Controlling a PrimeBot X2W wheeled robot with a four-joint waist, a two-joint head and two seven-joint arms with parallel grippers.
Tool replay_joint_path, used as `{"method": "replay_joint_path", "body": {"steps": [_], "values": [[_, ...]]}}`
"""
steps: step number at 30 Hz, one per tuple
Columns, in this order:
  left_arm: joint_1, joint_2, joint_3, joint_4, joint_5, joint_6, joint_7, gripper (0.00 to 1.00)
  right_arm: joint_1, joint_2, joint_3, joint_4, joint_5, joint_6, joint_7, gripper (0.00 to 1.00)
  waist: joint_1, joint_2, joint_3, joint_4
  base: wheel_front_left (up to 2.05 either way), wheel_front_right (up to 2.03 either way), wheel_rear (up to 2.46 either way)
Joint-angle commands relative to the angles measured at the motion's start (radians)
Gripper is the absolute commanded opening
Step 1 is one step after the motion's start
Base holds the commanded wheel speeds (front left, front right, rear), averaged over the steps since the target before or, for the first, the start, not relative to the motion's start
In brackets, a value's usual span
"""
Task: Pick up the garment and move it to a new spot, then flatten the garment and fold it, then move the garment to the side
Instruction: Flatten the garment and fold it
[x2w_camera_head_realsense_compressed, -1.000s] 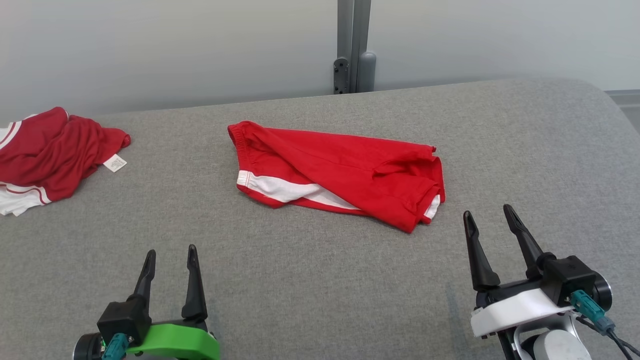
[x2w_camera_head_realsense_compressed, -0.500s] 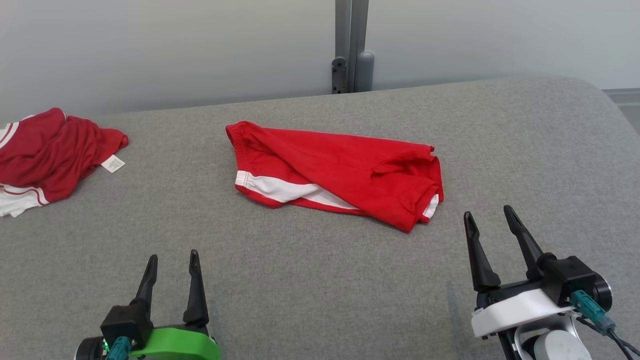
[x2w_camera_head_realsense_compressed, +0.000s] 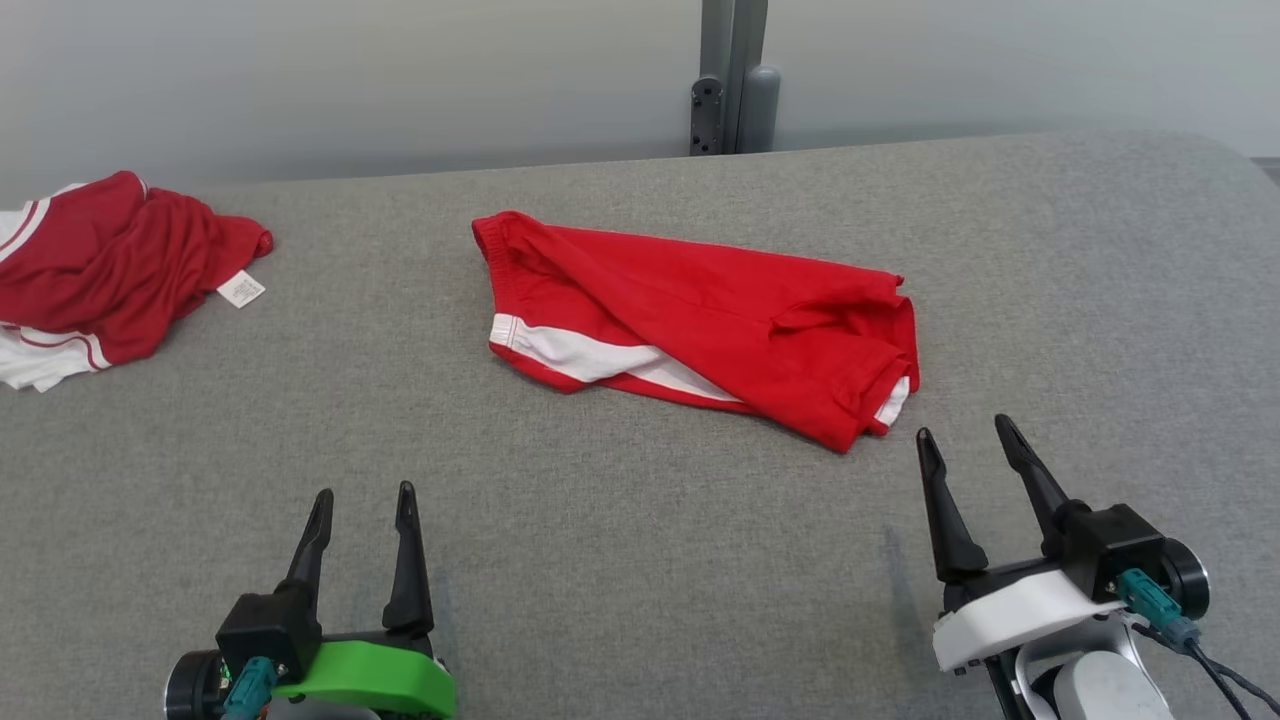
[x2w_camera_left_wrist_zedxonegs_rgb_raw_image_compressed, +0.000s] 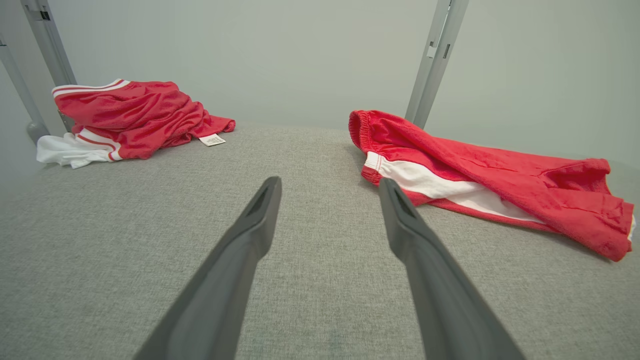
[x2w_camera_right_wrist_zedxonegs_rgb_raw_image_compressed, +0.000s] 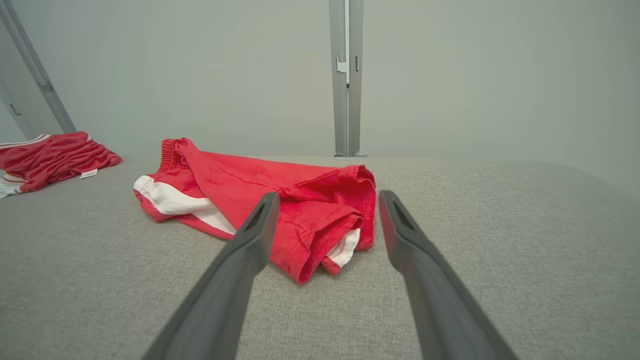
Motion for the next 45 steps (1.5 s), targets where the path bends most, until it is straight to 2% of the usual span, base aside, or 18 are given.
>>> {"method": "replay_joint_path", "body": {"steps": [1, 13, 21, 22, 23, 24, 25, 26, 34, 38, 41, 45], "values": [[-0.023, 0.0, -0.003, -0.005, 0.003, -0.001, -0.001, 1.0, -0.024, -0.002, 0.004, 0.025, -0.011, 0.0, -0.003, 1.0, 0.0, 0.0, 0.038, 0.034, 0.0, 0.0, 0.0], [-0.069, 0.0, -0.029, -0.013, -0.017, 0.017, -0.001, 1.0, -0.188, -0.003, 0.013, 0.338, -0.05, 0.0, -0.003, 1.0, 0.0, 0.0, 0.138, 0.137, 0.0, 0.0, 0.0], [-0.076, 0.0, -0.029, -0.016, -0.024, 0.022, -0.001, 1.0, -0.261, -0.003, 0.002, 0.45, -0.049, 0.0, -0.003, 1.0, 0.0, 0.0, 0.161, 0.158, 0.0, 0.0, 0.0], [-0.078, 0.0, -0.028, -0.017, -0.024, 0.023, -0.001, 1.0, -0.273, -0.003, 0.003, 0.456, -0.049, 0.0, -0.003, 0.96, 0.0, 0.0, 0.164, 0.157, 0.0, 0.0, 0.0], [-0.08, 0.0, -0.027, -0.017, -0.024, 0.024, -0.001, 1.0, -0.282, -0.003, 0.005, 0.458, -0.049, 0.0, -0.003, 0.59, 0.0, 0.0, 0.167, 0.156, 0.0, 0.0, 0.0], [-0.081, 0.0, -0.026, -0.017, -0.024, 0.024, -0.001, 1.0, -0.289, -0.003, 0.006, 0.454, -0.051, 0.0, -0.003, 0.44, 0.0, 0.0, 0.168, 0.156, 0.0, 0.0, 0.0], [-0.081, 0.0, -0.026, -0.017, -0.022, 0.023, -0.001, 1.0, -0.292, -0.003, 0.005, 0.447, -0.052, 0.0, -0.003, 0.11, 0.0, 0.0, 0.169, 0.155, 0.0, 0.0, 0.0], [-0.081, 0.0, -0.025, -0.017, -0.02, 0.023, -0.001, 1.0, -0.294, -0.003, 0.005, 0.434, -0.05, 0.0, -0.003, 0.0, 0.0, 0.0, 0.169, 0.153, 0.0, 0.0, 0.0], [-0.077, 0.0, -0.017, -0.016, -0.014, 0.024, -0.001, 1.0, -0.259, -0.003, 0.016, 0.212, -0.024, 0.0, -0.003, 0.0, 0.0, 0.0, 0.166, 0.128, 0.0, 0.0, 0.0], [-0.083, 0.0, -0.02, -0.018, -0.014, 0.024, -0.001, 1.0, -0.298, -0.003, 0.026, 0.138, -0.037, 0.0, -0.003, 0.0, 0.0, 0.0, 0.172, 0.119, 0.0, 0.0, 0.0], [-0.093, 0.0, -0.029, -0.023, -0.017, 0.021, -0.001, 1.0, -0.378, -0.031, 0.025, 0.173, -0.073, 0.0, -0.003, 0.0, 0.0, 0.0, 0.186, 0.125, 0.0, 0.0, 0.0], [-0.107, 0.0, -0.05, -0.023, -0.026, 0.02, -0.001, 1.0, -0.514, -0.077, -0.002, 0.3, -0.088, 0.0, -0.003, 0.0, 0.0, 0.0, 0.209, 0.153, 0.0, 0.0, 0.0]]}}
